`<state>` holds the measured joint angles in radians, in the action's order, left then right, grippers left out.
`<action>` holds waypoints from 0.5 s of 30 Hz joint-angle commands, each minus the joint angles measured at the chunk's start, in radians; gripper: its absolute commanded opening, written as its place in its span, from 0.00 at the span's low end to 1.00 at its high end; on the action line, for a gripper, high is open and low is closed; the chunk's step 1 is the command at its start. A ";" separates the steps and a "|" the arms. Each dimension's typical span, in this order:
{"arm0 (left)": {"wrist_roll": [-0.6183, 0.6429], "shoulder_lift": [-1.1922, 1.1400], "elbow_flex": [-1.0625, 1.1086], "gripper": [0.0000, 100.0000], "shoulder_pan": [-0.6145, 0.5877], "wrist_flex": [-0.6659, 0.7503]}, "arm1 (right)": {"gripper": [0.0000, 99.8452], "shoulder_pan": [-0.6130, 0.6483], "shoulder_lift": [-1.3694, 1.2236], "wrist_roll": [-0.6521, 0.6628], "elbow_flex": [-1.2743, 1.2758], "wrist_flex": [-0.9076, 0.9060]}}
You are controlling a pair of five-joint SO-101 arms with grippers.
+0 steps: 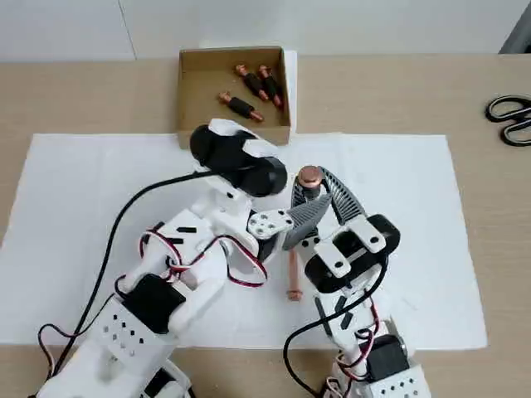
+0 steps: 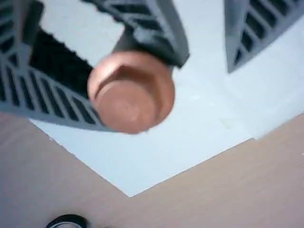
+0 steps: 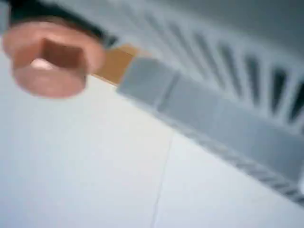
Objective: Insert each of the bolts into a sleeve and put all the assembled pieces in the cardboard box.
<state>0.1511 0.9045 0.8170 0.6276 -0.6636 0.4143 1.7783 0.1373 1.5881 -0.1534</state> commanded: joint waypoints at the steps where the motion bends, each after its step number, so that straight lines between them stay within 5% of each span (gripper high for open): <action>1: -0.006 0.006 -0.004 0.28 0.011 -0.011 | 0.00 -0.024 0.015 0.000 -0.017 0.024; 15: -0.103 0.015 -0.243 0.28 0.006 -0.012 | 0.00 -0.031 0.015 0.000 -0.017 0.022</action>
<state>0.0529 0.9091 0.6636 0.6352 -0.6682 0.3867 1.7783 0.1389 1.5881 -0.1534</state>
